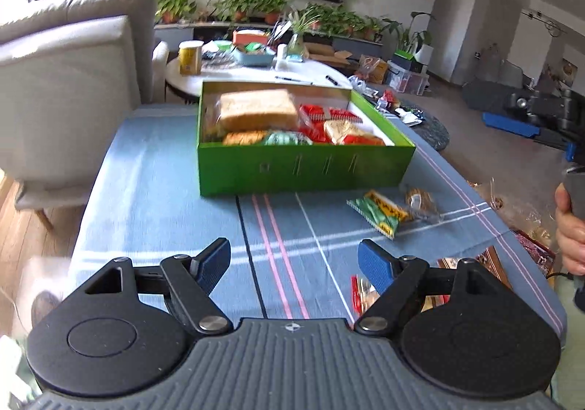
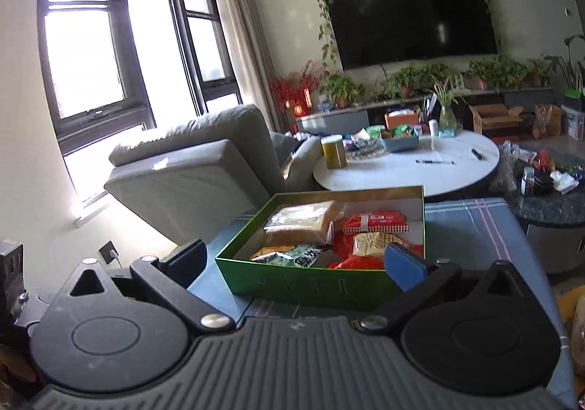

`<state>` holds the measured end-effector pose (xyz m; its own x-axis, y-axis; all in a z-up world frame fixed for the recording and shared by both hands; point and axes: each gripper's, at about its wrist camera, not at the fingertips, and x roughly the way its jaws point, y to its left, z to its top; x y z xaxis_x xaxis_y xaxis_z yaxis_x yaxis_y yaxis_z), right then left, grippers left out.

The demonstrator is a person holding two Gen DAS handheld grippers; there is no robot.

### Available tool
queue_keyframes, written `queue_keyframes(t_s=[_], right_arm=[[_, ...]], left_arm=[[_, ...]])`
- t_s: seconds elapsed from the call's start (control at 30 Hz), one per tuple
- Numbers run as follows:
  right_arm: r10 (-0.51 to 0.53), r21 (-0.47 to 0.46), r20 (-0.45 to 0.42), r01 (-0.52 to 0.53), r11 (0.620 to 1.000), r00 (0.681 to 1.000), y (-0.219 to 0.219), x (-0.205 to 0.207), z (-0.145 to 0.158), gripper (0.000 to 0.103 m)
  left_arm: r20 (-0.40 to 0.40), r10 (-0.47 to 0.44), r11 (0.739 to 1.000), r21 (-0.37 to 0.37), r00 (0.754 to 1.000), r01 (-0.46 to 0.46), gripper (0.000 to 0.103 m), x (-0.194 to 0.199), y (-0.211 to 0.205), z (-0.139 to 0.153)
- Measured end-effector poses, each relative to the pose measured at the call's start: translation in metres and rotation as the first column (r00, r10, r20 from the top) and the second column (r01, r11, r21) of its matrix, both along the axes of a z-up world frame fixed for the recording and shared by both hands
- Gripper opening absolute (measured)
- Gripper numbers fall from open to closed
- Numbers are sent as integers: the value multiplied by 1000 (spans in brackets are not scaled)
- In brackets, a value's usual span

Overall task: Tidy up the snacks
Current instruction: 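Withdraw both grippers from the green box, then move the left gripper to the orange cracker pack while the right gripper approaches the bread-stick bag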

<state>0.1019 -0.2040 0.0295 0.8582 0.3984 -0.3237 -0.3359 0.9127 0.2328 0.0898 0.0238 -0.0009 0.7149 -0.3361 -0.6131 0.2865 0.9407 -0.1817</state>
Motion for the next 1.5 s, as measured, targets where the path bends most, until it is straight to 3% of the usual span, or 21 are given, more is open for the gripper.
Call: queue_keyframes(t_s=[0.07,0.23,0.33,0.43,0.7,0.93,1.3,1.5], right_arm=[[-4,-5,30,4,1000,1000,4,-8,-5,76],[-25,13,-20,25,1000,999,9,-17,-14,76],[1,-21,-25,-2,1000,1000,10,-21,-16,76],[-20,-50,-25,19,999,999,11,-26,-20,76],[-74,-41,-121,70,997,990,18,-38,-44,76],[-67,14,-138,70,997,988,11,-51,-45,76],[-94,8,-141,97,995,985,8,-61,-49,76],[-105,12,-146,108,994,984,6,-64,-49,76]], left_arm=[[-21,19,1000,-13,1000,-19,75,-9,4,-3],[-40,46,999,-4,998,-46,75,-27,10,-6],[-60,49,998,-23,997,-51,75,-36,10,-7],[-78,34,999,-24,996,-36,75,-44,5,-8],[-94,-16,1000,5,995,17,75,-63,-12,-9],[-104,-37,999,36,994,41,75,-72,-22,-13],[-186,-172,985,-40,967,168,75,-79,-40,-17],[-271,-178,980,-135,946,146,75,-59,-50,-31]])
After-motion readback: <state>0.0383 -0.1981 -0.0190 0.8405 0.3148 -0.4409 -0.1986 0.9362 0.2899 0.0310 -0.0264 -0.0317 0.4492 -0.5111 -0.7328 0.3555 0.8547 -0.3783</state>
